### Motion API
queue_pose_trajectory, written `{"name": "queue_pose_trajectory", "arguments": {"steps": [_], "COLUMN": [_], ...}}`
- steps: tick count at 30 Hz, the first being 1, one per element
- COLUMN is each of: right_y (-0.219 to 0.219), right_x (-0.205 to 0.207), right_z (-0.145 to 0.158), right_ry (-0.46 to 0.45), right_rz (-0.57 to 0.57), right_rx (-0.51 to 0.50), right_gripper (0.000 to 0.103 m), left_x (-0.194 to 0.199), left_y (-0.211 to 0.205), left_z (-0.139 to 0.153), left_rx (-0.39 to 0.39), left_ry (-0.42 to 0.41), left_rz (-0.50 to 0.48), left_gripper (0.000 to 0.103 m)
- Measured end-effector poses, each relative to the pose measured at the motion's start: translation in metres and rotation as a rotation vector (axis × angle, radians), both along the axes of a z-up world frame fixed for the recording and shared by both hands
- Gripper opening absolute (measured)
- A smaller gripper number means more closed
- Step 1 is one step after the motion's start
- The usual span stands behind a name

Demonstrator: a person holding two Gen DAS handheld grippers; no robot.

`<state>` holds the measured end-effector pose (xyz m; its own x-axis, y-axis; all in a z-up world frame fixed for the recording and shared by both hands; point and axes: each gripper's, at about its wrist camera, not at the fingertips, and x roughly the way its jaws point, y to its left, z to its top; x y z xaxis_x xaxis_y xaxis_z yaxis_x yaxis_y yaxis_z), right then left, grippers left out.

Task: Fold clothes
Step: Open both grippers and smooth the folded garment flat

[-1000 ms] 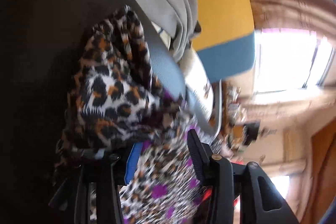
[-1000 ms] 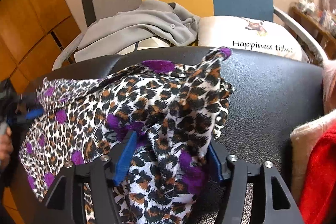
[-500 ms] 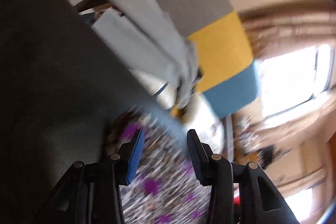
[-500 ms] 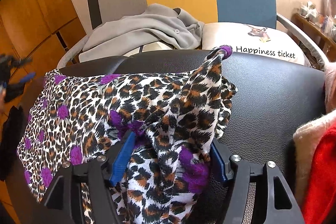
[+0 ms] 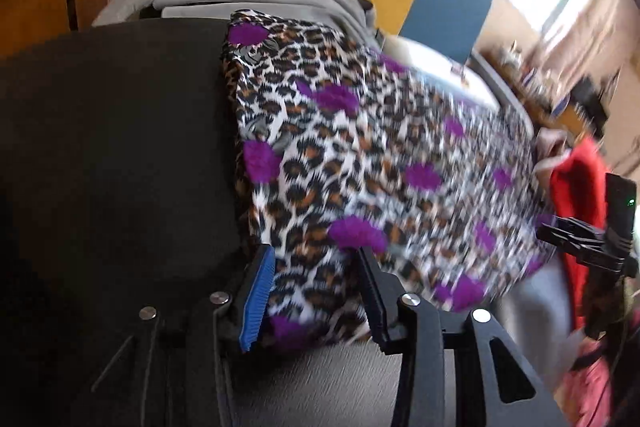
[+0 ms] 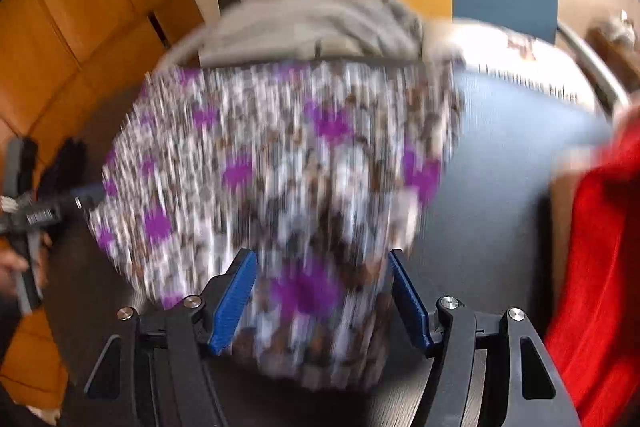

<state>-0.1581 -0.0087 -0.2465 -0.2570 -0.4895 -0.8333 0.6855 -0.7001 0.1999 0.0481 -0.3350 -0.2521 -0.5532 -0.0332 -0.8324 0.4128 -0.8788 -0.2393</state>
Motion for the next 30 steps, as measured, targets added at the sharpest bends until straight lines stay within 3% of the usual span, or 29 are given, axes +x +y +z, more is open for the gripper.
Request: {"name": "queue_pose_trajectory", "arguments": {"steps": [3,8,12,16,19,23,25,30], "right_y": [0.033,0.084,0.1,0.063,0.016,-0.012,-0.005,0.057], "right_x": [0.037,0.081,0.082,0.072,0.063,0.039,0.038,0.079], "right_z": [-0.004,0.001,0.023,0.049,0.044,0.017,0.007,0.003], "right_ry": [0.034,-0.007,0.003,0.073,0.075,0.034,0.013,-0.039], "right_rz": [-0.012,-0.052,-0.091,-0.003,0.082,0.052,0.018,-0.014], "right_rx": [-0.007,-0.023,-0.093,-0.188,-0.157,-0.031,0.003,-0.079], "right_gripper": [0.069,0.069,0.066,0.062,0.062,0.061,0.061,0.062], "left_x": [0.032,0.087,0.109,0.107,0.101,0.093,0.09,0.092], "left_y": [0.015,0.032,0.025,0.022,0.029,0.037,0.042,0.053], "left_z": [0.003,0.012,0.024,0.046,0.038,0.024,0.016,0.004], "left_rx": [-0.029,0.001,0.041,0.069,0.058,0.037,0.027,0.022], "left_ry": [-0.04,-0.027,0.064,0.194,0.16,0.096,0.065,0.009], "left_rz": [0.006,0.081,0.193,0.234,0.21,0.176,0.159,0.125], "left_gripper": [0.041,0.041,0.041,0.043,0.043,0.043,0.043,0.043]}}
